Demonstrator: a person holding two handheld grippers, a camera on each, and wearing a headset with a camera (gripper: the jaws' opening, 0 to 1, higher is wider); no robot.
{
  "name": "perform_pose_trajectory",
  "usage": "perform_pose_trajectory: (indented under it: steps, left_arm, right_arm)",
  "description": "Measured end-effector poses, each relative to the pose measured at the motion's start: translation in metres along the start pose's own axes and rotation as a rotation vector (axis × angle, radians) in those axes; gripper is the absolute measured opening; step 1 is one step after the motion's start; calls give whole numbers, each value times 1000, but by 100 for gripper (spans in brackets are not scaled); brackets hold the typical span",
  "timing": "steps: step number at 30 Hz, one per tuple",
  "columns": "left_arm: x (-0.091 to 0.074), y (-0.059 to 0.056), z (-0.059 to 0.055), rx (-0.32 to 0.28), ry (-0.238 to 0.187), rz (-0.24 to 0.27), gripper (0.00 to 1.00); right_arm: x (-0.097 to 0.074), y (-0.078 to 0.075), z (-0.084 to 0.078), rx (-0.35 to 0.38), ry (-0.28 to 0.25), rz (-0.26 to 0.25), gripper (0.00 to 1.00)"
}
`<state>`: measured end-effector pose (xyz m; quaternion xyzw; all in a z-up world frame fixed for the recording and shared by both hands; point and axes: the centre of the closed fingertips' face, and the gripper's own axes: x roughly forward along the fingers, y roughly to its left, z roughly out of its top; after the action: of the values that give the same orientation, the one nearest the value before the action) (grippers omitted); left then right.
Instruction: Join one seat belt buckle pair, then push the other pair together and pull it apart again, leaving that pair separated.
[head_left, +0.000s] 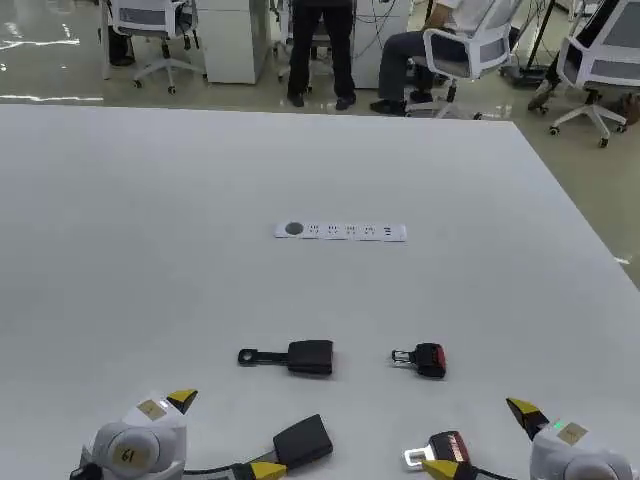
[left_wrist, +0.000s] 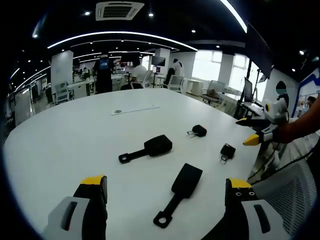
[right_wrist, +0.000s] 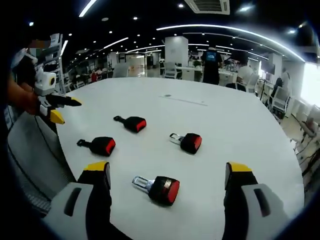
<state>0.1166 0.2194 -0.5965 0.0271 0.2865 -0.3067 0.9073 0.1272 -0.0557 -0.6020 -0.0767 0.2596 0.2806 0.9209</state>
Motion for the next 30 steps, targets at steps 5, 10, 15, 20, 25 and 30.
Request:
perform_pose_trajectory:
  steps: [5, 10, 15, 20, 25, 30]
  left_arm:
    - [8, -3, -5, 15, 24, -24, 100]
    - [14, -7, -6, 37, 54, -45, 99]
    - [19, -9, -8, 43, 71, -59, 99]
    - [22, -9, -7, 32, 72, -64, 99]
    - [22, 0, 4, -16, 24, -30, 99]
    - [15, 17, 23, -103, -77, 43, 100]
  right_arm:
    - [5, 0, -3, -26, 24, 39, 93]
    - [8, 5, -8, -46, 54, 88, 89]
    - [13, 6, -10, -80, 79, 117, 89]
    - [17, 5, -10, -76, 80, 123, 90]
    - [21, -5, -2, -14, 36, 89, 91]
    - [16, -24, 10, 96, -51, -21, 94]
